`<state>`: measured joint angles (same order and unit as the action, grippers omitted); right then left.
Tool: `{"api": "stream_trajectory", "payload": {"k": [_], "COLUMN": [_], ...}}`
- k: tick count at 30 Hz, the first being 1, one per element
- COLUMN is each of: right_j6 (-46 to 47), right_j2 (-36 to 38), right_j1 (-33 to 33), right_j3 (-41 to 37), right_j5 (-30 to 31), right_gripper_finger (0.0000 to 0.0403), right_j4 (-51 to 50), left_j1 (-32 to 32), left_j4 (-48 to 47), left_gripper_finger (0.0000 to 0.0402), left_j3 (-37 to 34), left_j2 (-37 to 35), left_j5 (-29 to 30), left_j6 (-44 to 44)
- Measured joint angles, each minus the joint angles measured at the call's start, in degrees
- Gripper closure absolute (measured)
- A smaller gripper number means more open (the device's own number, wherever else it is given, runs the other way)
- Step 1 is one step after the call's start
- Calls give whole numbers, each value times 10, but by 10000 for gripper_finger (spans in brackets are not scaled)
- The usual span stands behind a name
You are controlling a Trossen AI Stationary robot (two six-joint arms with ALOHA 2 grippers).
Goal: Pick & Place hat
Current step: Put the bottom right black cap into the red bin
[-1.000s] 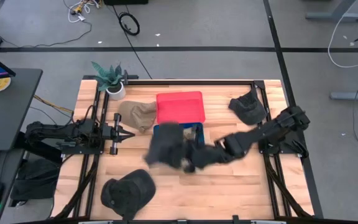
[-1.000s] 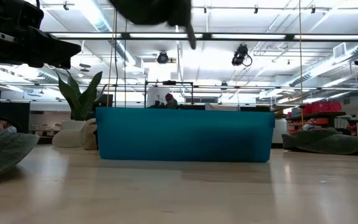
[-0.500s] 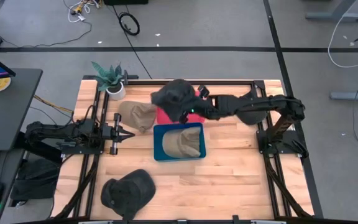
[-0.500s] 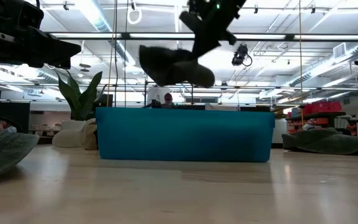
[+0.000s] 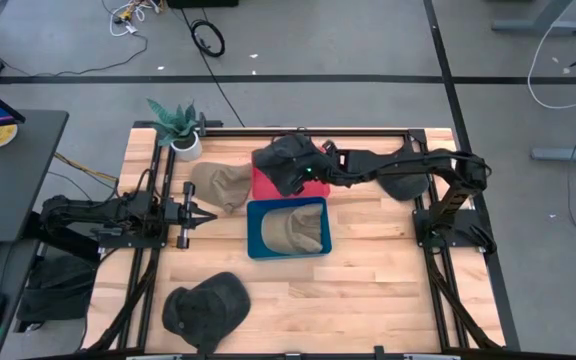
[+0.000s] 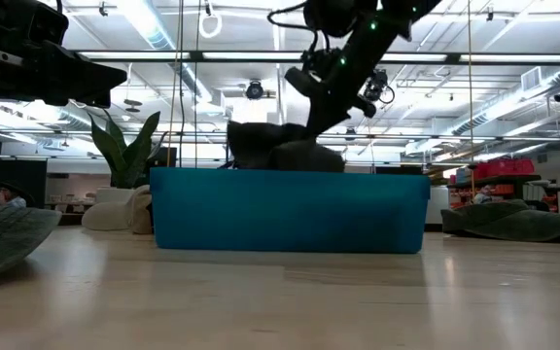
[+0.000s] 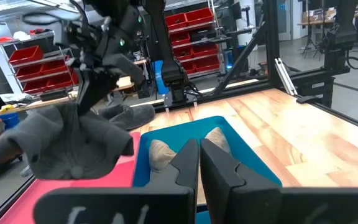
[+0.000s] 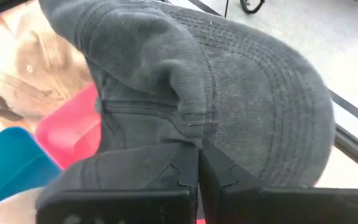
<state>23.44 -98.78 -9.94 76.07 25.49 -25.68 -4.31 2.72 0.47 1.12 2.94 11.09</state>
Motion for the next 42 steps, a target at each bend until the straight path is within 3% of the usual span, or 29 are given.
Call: {"api": "stream_trajectory", "payload": {"k": [6,16,26,34,42], "right_j6": [-3,-24,-75,-115,-137], "right_j2": [0,0,5,63,64], "right_j1": [-13,-32,-32,-42,-48], "right_j3": [-43,-54,-54,-54,-54], "right_j5": [-6,-10,-9,30,-74], "right_gripper_finger": [396,368,295,237,223], "right_j4": [67,86,78,-32,-35], "left_j1": [0,0,0,0,0], "left_j4": [0,0,0,0,0], "left_gripper_finger": [383,383,383,383,383], "left_j3": [0,0,0,0,0], "left_j2": [0,0,0,0,0], "left_j5": [0,0,0,0,0], "left_j6": [0,0,0,0,0]}}
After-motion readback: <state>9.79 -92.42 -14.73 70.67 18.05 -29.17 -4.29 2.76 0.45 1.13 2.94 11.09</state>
